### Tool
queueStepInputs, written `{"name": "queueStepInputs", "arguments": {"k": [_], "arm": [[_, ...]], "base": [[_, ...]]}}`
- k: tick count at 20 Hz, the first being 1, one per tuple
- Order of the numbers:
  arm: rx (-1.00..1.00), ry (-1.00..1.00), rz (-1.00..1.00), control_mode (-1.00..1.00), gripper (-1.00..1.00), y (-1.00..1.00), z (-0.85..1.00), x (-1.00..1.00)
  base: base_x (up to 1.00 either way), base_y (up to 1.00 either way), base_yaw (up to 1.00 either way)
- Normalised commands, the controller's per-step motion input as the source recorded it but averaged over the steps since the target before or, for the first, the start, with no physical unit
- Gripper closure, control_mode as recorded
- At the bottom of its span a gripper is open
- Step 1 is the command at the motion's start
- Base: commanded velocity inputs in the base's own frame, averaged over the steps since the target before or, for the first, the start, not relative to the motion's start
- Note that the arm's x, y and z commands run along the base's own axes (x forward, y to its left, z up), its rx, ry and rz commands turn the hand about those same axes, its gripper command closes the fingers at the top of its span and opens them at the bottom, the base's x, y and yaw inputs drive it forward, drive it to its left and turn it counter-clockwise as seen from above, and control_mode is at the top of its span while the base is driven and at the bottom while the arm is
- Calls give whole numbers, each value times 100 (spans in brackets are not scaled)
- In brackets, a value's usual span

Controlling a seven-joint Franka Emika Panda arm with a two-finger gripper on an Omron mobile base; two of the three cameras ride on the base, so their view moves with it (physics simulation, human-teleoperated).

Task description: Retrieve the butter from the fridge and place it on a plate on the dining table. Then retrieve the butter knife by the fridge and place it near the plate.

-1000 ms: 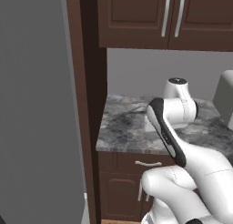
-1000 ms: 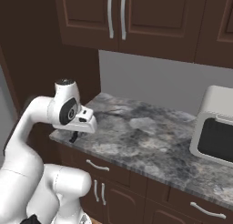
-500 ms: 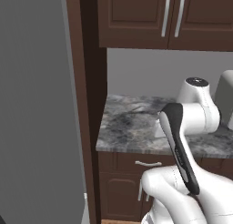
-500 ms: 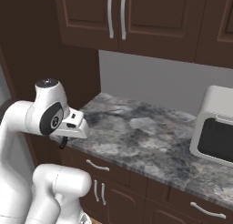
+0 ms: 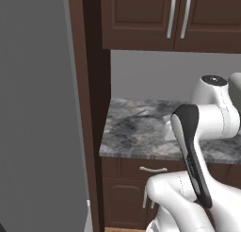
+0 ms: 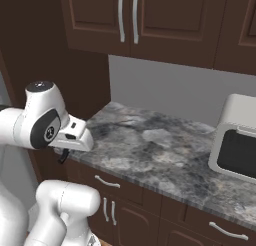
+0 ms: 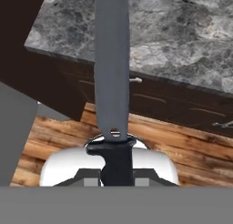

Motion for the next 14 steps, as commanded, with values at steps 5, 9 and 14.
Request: {"name": "queueStepInputs", "arguments": {"k": [5, 9, 14], "arm": [[0, 1, -6, -100, 100, -2, 6, -7], [0, 0, 0, -100, 100, 0, 0, 0], [0, 0, 0, -100, 100, 0, 0, -1]], "base": [[0, 0, 0], [0, 0, 0], [0, 0, 0]]}}
